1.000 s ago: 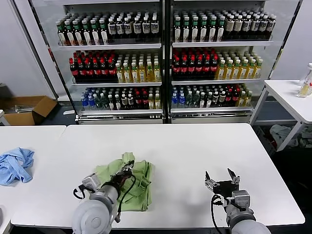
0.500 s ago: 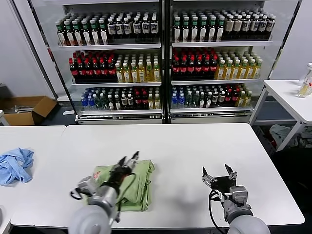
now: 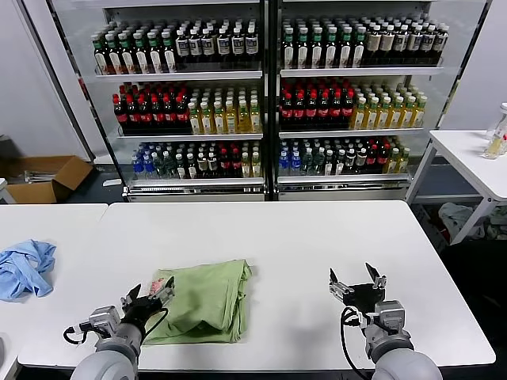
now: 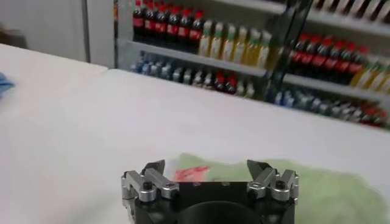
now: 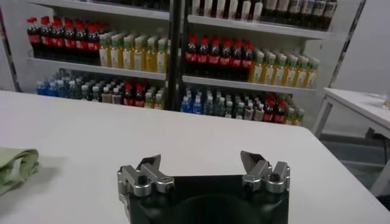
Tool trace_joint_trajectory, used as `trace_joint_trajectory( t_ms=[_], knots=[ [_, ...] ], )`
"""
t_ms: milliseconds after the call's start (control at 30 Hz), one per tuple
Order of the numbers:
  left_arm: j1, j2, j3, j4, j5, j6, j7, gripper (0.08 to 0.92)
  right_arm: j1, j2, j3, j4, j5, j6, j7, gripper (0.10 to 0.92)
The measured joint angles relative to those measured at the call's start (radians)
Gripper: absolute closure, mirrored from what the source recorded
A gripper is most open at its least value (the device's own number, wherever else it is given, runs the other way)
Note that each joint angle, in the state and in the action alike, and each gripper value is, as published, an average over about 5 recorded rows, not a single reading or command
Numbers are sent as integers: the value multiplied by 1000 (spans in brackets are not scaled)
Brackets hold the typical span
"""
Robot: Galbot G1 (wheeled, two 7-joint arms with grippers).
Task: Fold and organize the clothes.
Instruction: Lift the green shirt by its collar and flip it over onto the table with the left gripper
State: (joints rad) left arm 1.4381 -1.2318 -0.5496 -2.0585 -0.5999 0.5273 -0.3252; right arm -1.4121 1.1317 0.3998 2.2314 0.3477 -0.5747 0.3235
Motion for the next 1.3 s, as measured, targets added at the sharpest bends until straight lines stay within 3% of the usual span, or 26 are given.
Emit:
trace_joint_trajectory(
  t_ms=[300, 1067, 1300],
  knots=[
    [12, 2, -6, 56, 74, -3, 48, 209, -4, 5, 1, 5, -6, 1, -1, 203],
    [-2, 4, -36, 94, 1, -28, 167, 870, 7, -3, 9, 1, -8, 2, -5, 203],
    [15, 60, -143, 12, -134, -12, 155, 897, 15, -6, 12, -4, -5, 2, -6, 203]
  ],
)
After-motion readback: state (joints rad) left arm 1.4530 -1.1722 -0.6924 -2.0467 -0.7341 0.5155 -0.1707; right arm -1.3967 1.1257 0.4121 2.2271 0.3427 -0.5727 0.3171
